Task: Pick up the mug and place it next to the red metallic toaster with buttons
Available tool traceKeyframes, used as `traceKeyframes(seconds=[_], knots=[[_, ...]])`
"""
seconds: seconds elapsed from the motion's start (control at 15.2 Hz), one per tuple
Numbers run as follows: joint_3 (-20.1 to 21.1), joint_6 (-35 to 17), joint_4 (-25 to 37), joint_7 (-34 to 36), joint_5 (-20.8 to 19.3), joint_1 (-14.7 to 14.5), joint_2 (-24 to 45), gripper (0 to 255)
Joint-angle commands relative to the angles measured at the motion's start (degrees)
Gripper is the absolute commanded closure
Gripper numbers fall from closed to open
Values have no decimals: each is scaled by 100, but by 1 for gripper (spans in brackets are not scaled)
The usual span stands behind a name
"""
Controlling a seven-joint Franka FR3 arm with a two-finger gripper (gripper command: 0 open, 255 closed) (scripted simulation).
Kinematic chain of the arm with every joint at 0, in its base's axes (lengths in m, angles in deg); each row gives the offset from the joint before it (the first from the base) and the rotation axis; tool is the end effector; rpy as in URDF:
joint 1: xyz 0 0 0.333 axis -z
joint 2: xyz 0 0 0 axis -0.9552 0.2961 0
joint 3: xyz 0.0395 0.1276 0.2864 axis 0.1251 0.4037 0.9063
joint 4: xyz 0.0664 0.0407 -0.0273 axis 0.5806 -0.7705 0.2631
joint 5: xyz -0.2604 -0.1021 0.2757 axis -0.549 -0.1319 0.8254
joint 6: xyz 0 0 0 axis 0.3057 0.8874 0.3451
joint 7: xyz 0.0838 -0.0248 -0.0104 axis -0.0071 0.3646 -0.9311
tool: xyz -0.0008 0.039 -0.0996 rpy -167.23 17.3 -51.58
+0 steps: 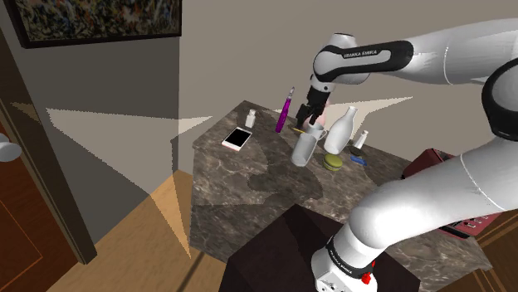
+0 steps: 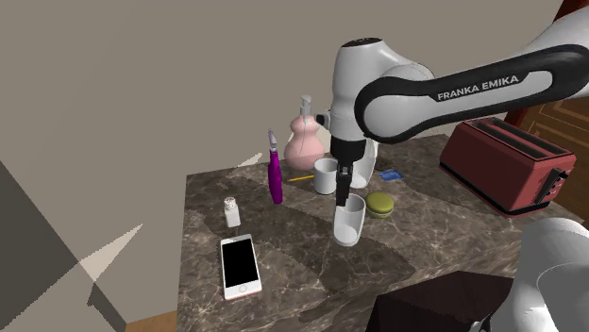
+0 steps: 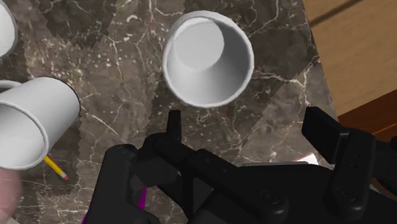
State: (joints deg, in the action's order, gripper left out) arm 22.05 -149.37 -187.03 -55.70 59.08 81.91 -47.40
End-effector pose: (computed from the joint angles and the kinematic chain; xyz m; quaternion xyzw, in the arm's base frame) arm 0.3844 -0.1979 0.4660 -0.9999 0.0165 0.0016 0.0041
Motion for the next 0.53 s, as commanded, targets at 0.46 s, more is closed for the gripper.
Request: traceKeyframes(seconds=[0.46], knots=[[-718,-838,836,-932,125,250,1574,0]])
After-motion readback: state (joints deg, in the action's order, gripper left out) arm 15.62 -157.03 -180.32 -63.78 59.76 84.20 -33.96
